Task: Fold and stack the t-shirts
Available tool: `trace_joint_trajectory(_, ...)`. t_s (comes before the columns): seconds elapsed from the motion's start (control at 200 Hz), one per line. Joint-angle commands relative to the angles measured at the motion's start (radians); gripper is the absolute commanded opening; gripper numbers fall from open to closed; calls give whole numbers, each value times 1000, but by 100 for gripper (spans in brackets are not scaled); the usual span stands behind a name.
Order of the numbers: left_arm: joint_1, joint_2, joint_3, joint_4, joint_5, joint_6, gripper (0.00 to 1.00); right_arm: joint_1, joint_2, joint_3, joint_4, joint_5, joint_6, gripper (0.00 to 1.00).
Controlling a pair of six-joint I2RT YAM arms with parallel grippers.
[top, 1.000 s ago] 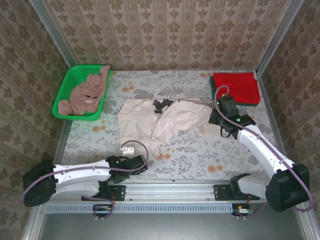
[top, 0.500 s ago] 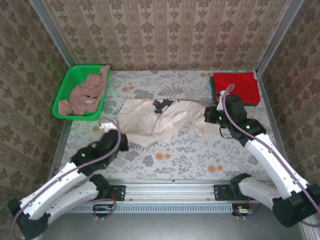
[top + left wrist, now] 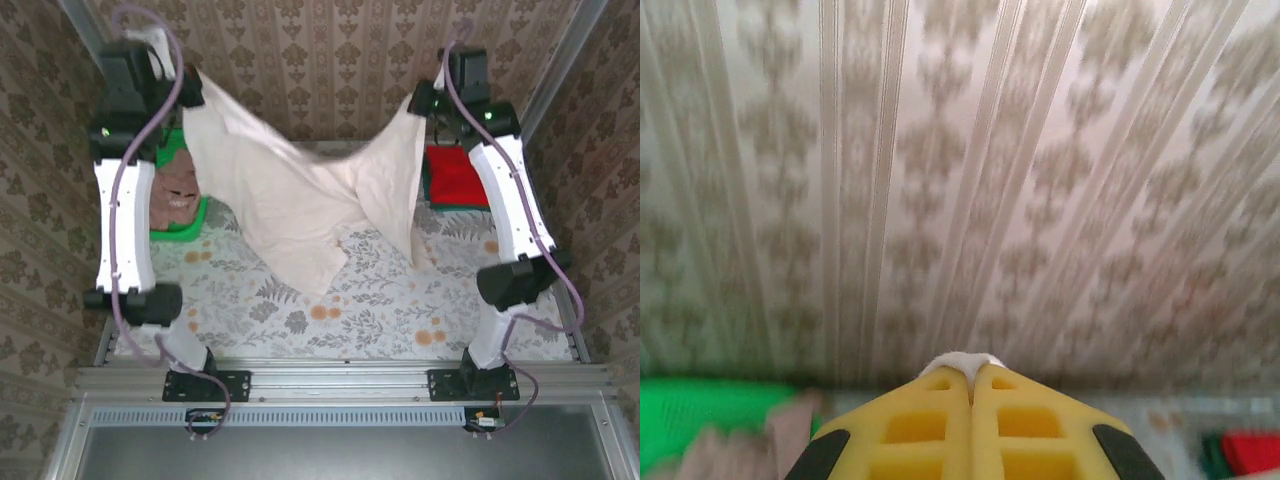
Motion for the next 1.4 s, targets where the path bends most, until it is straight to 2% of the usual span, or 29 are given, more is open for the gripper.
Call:
trace_joint_trajectory(0.0, 50, 39, 159, -29, 129, -23, 0, -37, 92, 275, -116, -43, 37, 0)
trace_joint_trajectory(0.055, 72, -23, 32, 64, 179, -39, 0, -48, 89, 300, -63, -73, 47, 0)
trace_joint_trajectory(0.155, 90, -188, -267, 252, 177, -47, 0, -59, 14, 218, 87, -72, 45, 0)
trace_joint_trajectory(0.265, 111, -312, -428, 370, 192, -66, 0, -70, -83, 144, 129, -91, 16, 0)
trace_joint_trajectory(0.38, 111, -360, -438, 389, 213, -71, 0, -83, -197, 7, 117, -96, -6, 0)
trace_joint_trajectory(0.515, 112, -373, -407, 397, 177, -58, 0, -85, -369, -288, 254, -108, 0, 0)
trace_joint_trajectory(0.65, 118, -323, -350, 402, 129, -49, 0, -85, -428, -381, 297, -85, 5, 0)
trace_joint_trajectory(0.795, 121, -173, -208, 368, 102, -64, 0, -90, -316, -319, 261, -54, 21, 0)
trace_joint_trajectory(0.955, 122, -2, -112, 369, 139, -97, 0, -94, -82, -63, 131, -69, 38, 0)
trace_joint_trajectory(1.13, 133, 134, -5, 426, 161, -144, 0, -98, 85, 168, 116, -68, 49, 0)
trace_joint_trajectory(1.235, 140, 141, 38, 440, 168, -160, 0, -102, 86, 202, 132, -68, 70, 0)
trace_joint_trajectory(1.395, 143, 23, -29, 442, 173, -143, 0, -103, 18, 171, 171, -90, 88, 0)
